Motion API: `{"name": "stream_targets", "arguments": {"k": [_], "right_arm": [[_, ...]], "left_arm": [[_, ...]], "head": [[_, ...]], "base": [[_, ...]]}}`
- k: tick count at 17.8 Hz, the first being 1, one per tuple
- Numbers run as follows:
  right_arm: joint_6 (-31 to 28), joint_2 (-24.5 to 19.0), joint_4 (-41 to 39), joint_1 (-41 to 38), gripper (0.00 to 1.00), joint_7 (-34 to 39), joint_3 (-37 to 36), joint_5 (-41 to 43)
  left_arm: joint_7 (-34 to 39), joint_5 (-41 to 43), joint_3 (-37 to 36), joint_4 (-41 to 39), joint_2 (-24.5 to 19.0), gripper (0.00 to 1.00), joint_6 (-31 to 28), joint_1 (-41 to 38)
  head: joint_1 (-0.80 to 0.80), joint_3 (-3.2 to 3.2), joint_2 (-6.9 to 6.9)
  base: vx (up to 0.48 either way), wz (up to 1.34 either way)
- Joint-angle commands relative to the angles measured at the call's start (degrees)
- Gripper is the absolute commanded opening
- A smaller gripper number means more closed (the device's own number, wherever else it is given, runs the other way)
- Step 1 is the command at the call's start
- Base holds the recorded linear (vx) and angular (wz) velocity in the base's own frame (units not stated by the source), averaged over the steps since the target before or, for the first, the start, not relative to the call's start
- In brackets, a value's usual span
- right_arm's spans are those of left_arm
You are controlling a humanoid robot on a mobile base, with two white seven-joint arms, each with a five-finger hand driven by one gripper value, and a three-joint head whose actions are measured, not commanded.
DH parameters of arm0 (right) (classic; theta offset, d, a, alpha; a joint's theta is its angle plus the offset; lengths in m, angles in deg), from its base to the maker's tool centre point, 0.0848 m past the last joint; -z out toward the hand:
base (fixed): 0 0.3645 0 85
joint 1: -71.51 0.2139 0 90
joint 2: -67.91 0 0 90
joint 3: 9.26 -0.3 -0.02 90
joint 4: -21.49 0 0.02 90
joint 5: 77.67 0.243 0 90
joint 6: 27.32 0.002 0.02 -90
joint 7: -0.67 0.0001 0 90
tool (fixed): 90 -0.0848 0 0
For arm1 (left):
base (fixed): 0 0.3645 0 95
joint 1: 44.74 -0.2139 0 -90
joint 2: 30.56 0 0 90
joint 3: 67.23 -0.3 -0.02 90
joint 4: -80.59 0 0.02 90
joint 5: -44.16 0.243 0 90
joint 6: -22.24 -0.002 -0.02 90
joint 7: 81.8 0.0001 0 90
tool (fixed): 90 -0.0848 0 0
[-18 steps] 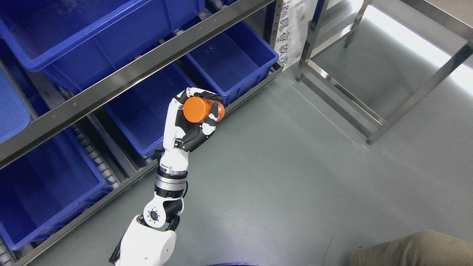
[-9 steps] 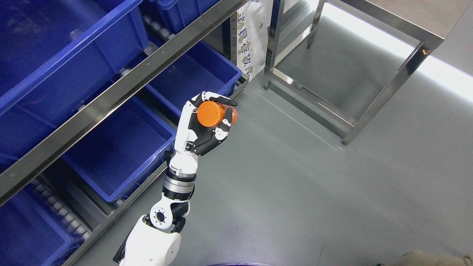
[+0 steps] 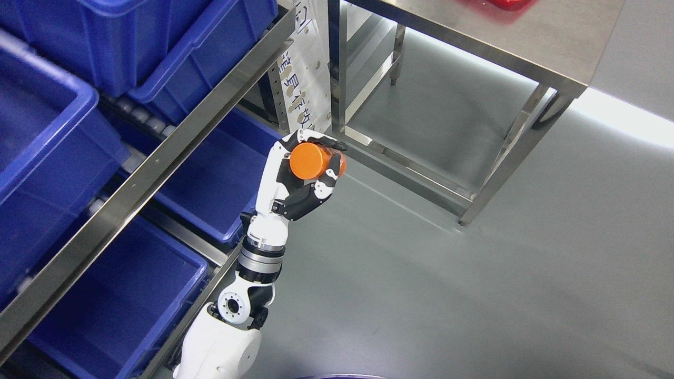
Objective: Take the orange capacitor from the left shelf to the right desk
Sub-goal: 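Hold the capacitor in the left hand while turning toward the steel table, then move the left hand over the red tray and lower the capacitor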
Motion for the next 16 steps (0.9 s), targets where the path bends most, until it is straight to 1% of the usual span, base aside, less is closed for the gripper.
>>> {"name": "stream_targets", "arguments": {"k": [1, 3, 7, 13, 16], "right_arm": [[0.0, 1.0, -1.0, -1.3, 1.00, 0.0, -0.6, -0.4], [0.0, 1.0, -1.0, -1.3, 1.00, 0.0, -0.6, -0.4], [0.0, 1.0, -1.0, -1.3, 1.00, 0.0, -0.6, -0.4], [0.0, 1.0, -1.0, -1.2, 1.00, 0.0, -0.6, -0.4], [0.0, 1.0, -1.0, -1.3, 1.00, 0.0, -0.6, -0.4]], "left_arm": [[-0.7, 0.0, -5.8, 0.1, -1.0, 0.02, -0.2, 0.0], [-2.9, 0.1, -9.3, 0.1, -1.0, 0.02, -0.4, -0.3], [-3.3, 0.4, -15.3, 0.1, -1.0, 0.02, -2.3, 2.5], [-3.3, 1.0, -17.1, 1.6, -1.0, 0.03, -4.1, 7.7], [-2.9, 0.8, -17.0, 3.4, -1.0, 0.03, -7.6, 12.3]], "head": [[0.00, 0.00, 0.00], [0.00, 0.00, 0.00], [0.00, 0.00, 0.00], [0.00, 0.00, 0.00], [0.00, 0.00, 0.00]], "base": [[0.358, -0.25], [0.363, -0.26], [0.340, -0.25], [0.358, -0.27], [0.311, -0.23]]}}
